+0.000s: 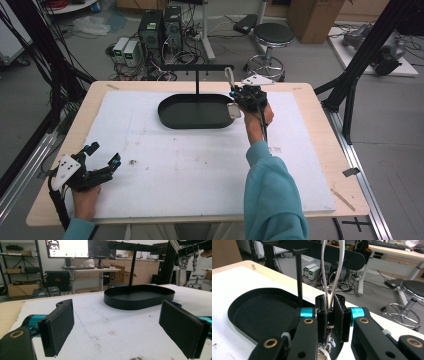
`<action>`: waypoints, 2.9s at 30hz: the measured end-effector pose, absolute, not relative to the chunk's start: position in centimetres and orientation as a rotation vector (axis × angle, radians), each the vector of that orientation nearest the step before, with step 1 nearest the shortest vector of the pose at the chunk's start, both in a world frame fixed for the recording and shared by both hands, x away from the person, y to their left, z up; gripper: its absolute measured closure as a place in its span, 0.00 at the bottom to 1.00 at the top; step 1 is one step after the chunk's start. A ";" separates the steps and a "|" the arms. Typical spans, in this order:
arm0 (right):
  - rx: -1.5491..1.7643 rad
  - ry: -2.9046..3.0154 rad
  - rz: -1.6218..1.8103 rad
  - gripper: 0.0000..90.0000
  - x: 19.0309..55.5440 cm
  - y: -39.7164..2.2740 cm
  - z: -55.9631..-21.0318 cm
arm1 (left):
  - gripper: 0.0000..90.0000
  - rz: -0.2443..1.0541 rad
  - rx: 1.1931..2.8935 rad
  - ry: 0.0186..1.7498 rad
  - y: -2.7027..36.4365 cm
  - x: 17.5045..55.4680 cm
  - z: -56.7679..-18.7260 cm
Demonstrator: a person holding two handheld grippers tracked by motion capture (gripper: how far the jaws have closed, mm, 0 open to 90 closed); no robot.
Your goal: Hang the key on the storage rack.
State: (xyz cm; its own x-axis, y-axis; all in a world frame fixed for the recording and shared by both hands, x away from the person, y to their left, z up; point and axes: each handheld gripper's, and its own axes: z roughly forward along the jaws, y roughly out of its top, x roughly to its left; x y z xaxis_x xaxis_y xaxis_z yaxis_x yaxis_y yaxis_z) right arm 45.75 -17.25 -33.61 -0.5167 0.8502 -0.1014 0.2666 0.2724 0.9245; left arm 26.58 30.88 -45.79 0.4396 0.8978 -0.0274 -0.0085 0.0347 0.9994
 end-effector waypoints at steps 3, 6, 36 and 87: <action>1.007 1.926 1.242 0.92 46.0 -17.2 -33.8 | 0.15 0.854 1.355 0.873 30.9 26.6 -45.8; 1.025 1.930 1.239 0.92 46.3 -17.1 -33.7 | 0.15 0.853 1.356 0.873 30.9 26.6 -45.8; 1.108 1.901 1.168 0.91 48.9 -15.8 -35.5 | 0.15 0.853 1.357 0.873 30.9 26.6 -45.8; 0.923 2.031 1.526 0.01 45.7 -18.3 -34.2 | 0.15 0.860 1.359 0.866 30.8 26.5 -45.8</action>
